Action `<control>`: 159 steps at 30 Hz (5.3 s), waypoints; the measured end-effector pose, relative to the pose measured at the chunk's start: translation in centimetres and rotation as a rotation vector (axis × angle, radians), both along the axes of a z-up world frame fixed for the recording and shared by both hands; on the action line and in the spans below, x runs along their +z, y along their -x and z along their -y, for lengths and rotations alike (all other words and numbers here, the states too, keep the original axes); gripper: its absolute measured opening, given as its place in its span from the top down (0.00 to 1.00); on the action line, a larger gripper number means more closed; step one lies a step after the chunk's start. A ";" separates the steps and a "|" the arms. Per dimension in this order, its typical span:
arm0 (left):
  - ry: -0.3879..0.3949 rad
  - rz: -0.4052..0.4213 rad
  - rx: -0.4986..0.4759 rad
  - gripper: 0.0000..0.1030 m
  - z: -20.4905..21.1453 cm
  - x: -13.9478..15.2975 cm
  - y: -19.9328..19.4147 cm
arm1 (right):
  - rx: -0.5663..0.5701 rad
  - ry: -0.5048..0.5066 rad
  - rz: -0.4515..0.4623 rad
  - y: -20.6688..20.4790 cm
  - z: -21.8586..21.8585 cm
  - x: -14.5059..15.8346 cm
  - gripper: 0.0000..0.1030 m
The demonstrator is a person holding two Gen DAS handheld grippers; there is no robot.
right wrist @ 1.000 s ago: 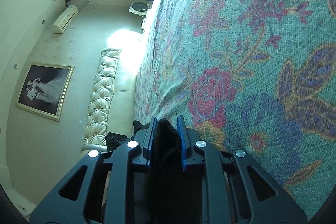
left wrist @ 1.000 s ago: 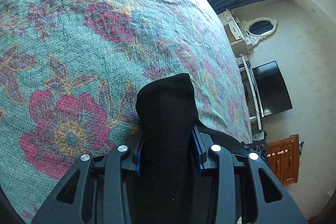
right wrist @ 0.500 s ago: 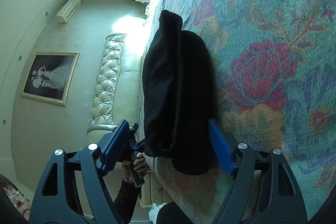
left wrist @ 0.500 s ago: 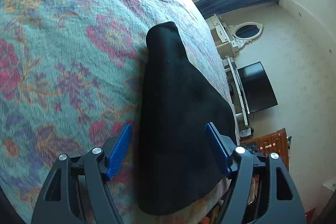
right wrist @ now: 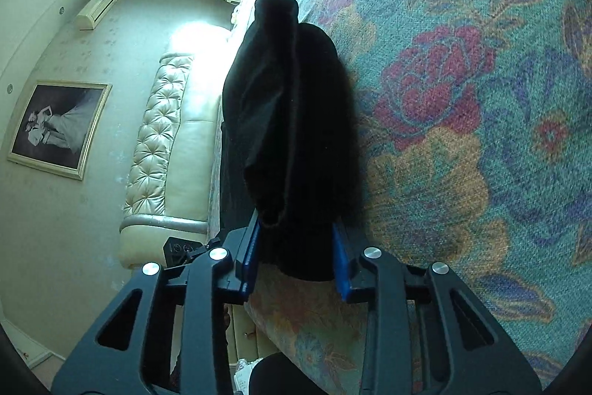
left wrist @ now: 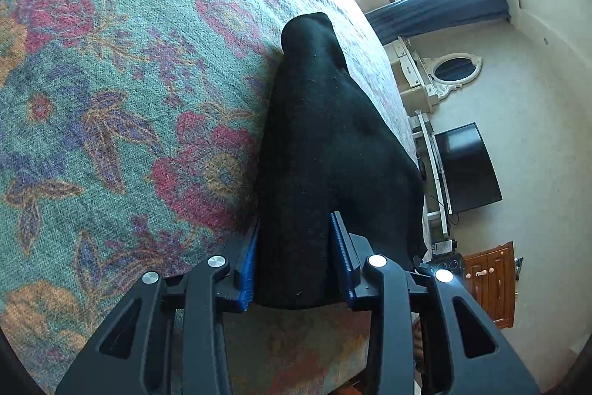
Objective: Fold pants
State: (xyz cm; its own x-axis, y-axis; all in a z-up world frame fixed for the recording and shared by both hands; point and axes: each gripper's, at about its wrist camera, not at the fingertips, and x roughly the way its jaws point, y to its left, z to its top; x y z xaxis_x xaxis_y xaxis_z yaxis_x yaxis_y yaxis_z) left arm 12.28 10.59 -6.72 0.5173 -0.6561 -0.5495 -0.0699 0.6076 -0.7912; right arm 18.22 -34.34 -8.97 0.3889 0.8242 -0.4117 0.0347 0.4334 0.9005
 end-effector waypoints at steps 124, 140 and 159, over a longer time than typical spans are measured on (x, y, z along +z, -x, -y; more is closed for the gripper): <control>-0.322 0.128 -0.075 0.65 2.9 1.8 -0.8 | -0.024 0.087 0.058 2.1 0.1 -0.1 0.71; -0.369 0.156 -0.090 0.46 2.2 1.6 -1.1 | -0.018 0.119 0.053 2.0 0.4 0.0 0.64; -0.475 0.134 -0.024 0.24 2.1 2.3 1.8 | -0.178 0.090 0.029 6.5 3.9 -0.5 0.58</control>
